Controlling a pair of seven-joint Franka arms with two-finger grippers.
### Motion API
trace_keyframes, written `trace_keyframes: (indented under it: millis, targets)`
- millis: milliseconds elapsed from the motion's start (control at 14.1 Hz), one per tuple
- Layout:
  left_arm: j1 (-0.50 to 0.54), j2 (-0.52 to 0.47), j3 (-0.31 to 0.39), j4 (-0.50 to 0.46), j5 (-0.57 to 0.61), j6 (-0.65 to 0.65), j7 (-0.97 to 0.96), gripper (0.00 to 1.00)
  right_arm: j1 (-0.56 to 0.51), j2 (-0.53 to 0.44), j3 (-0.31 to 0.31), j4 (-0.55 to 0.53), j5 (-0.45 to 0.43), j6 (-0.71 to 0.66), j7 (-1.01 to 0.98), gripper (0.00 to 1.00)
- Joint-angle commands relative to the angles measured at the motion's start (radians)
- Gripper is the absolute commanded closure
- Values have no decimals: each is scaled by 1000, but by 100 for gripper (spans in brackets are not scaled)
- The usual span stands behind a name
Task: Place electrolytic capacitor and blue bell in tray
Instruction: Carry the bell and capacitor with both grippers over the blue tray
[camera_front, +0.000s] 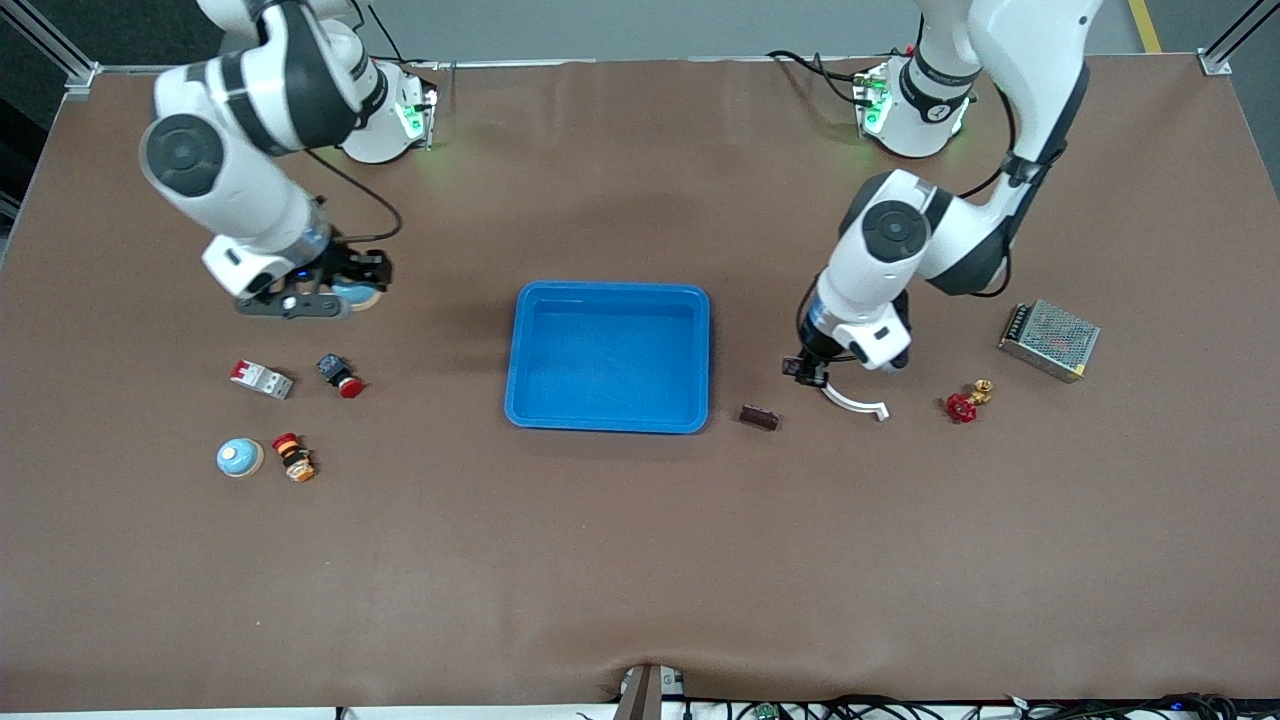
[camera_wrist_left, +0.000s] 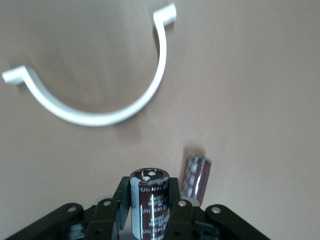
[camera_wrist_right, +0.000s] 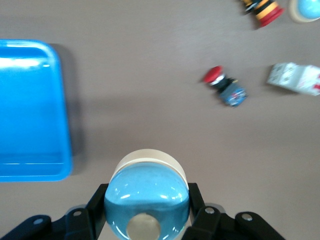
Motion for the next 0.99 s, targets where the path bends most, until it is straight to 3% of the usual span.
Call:
trace_keyframes:
  millis: [0, 424, 707, 919]
  targets:
    - [-62, 144, 0, 195, 22, -102, -38, 100, 97, 52, -14, 28, 44, 51, 121, 57]
    - [-200, 264, 15, 374, 26, -158, -105, 100, 270, 215, -14, 28, 68, 286, 364, 57]
    - [-347, 371, 107, 529, 26, -221, -144, 100, 338, 331, -14, 29, 68, 427, 425, 57]
    - [-450, 415, 183, 576, 22, -221, -174, 100, 349, 405, -14, 29, 68, 518, 425, 57]
